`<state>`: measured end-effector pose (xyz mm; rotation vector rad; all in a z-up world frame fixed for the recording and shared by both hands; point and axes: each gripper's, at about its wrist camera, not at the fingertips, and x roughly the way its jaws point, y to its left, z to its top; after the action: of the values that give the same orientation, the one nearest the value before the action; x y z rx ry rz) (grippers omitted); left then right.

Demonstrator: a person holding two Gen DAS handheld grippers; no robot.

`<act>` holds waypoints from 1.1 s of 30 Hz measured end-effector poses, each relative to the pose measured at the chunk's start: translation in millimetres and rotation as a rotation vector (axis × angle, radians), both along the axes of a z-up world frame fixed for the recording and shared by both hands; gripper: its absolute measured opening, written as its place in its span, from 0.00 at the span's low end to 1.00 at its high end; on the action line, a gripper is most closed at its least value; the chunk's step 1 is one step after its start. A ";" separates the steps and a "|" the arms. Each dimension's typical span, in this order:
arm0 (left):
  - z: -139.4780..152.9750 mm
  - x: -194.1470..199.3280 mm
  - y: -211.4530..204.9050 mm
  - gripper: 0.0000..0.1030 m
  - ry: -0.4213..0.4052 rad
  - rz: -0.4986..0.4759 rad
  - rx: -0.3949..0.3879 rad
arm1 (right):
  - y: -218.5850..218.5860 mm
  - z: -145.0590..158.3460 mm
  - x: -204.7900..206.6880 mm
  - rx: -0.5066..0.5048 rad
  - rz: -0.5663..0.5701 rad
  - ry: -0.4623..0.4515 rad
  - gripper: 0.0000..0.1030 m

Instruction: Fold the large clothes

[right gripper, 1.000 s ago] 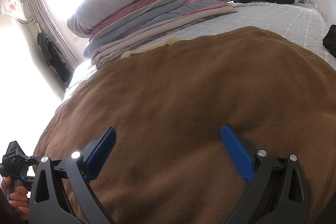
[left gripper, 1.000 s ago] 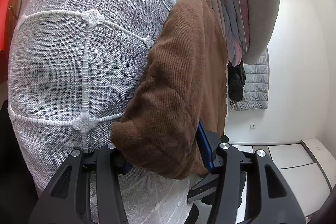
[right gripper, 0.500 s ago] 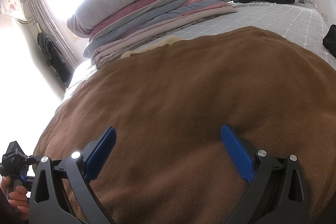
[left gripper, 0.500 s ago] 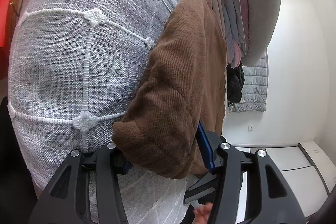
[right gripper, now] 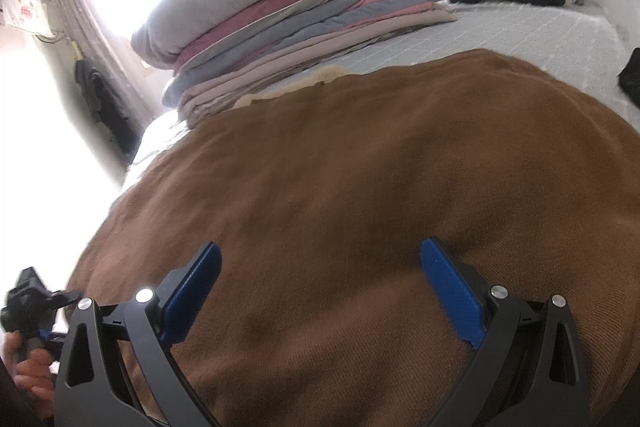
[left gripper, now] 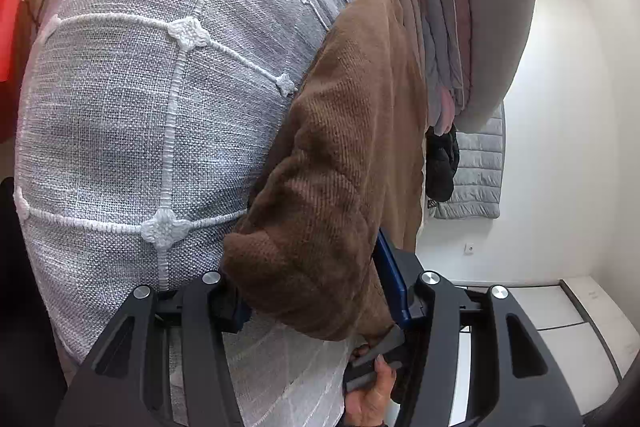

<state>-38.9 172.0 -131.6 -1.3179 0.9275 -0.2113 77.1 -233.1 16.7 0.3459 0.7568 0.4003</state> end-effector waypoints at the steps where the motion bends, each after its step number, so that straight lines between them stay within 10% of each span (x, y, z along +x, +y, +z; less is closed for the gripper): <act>1: 0.5 0.2 0.2 0.48 0.001 0.003 0.005 | -2.8 0.6 0.7 0.020 0.004 0.004 0.93; 9: 11.4 7.2 -13.1 0.48 -0.010 -0.003 0.087 | 21.6 39.8 -12.6 -0.100 0.056 -0.142 0.93; 13: 14.1 13.9 -19.9 0.54 0.001 -0.026 0.121 | 40.0 -1.0 12.9 -0.219 0.072 0.070 0.94; 19: 22.9 22.6 -31.6 0.59 0.004 -0.044 0.185 | 57.6 -2.5 13.1 -0.335 0.060 0.057 0.94; 27: 73.4 23.3 -77.2 0.59 -0.035 -0.080 0.694 | 55.7 13.5 -8.9 -0.341 0.028 -0.040 0.93; 33: 79.0 28.0 -88.2 0.59 -0.021 -0.096 0.789 | 46.9 11.0 -15.1 -0.285 0.008 -0.016 0.93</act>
<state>-11.0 83.8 -52.6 -0.5420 0.9213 0.0714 62.0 -186.3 27.7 0.0721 0.7879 0.2974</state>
